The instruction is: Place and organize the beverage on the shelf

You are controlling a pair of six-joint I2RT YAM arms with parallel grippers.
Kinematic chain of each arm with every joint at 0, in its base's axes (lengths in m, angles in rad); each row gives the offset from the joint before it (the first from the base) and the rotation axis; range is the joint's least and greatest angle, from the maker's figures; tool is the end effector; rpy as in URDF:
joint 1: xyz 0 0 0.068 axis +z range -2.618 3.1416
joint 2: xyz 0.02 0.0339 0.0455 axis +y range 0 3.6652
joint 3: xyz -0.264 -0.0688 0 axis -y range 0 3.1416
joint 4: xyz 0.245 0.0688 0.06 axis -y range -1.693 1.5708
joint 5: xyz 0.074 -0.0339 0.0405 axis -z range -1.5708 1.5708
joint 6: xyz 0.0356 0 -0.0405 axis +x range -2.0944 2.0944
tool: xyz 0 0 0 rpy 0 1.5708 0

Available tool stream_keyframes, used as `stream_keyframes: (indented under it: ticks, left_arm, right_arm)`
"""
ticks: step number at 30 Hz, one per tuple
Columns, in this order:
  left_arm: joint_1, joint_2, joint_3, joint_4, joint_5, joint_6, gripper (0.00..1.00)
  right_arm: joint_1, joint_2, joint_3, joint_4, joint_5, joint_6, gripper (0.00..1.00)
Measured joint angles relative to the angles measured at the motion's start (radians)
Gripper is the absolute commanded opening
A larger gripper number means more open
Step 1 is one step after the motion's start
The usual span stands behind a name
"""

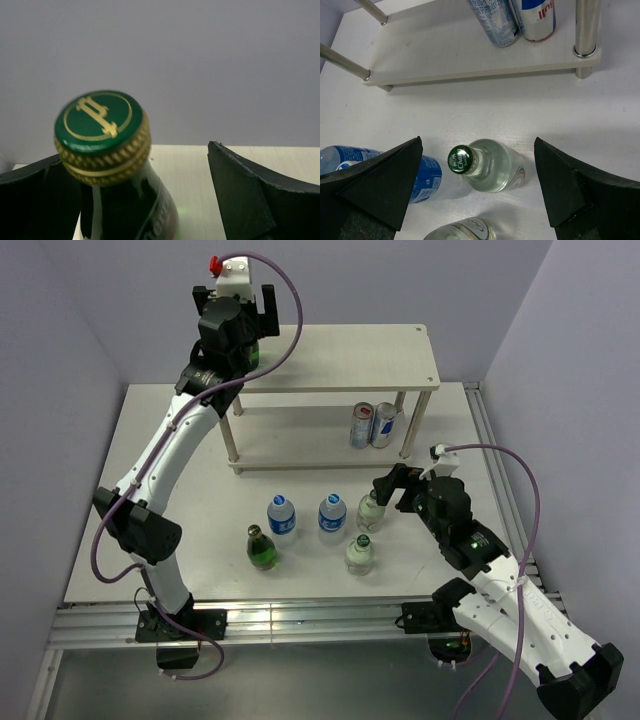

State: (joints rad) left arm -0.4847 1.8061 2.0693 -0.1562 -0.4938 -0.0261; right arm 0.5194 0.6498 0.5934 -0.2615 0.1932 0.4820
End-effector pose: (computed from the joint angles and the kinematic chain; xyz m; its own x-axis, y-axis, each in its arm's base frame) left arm 0.3682 -0.1748 0.5032 0.0946 -0.0758 -0.9926 -0.0042 0.9971 -0.0765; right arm 0.1434 0.0741 0.2853 -0.3929 0.2994 -0.8695 -0.1656 0.9070 0.3871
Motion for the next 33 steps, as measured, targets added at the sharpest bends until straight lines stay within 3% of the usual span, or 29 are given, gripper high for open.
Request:
stream_keyframes:
  ticks: [15, 20, 27, 33]
  left_arm:
    - [-0.05, -0.2, -0.1, -0.001, -0.07, 0.038, 0.99]
    - [-0.097, -0.296, -0.125, -0.092, -0.109, 0.005, 0.99]
    - [-0.378, -0.674, -0.523, -0.286, -0.204, -0.238, 0.99]
    - [-0.511, -0.926, -0.9, -0.422, -0.211, -0.511, 0.99]
  right_arm:
    - [0.0, -0.013, -0.011, 0.007, 0.0, 0.0, 0.99]
    - [0.0, -0.016, -0.012, 0.007, 0.0, 0.0, 0.99]
    - [0.0, -0.025, -0.012, 0.009, -0.006, 0.0, 0.99]
    - [0.0, -0.016, -0.012, 0.015, -0.026, 0.005, 0.99]
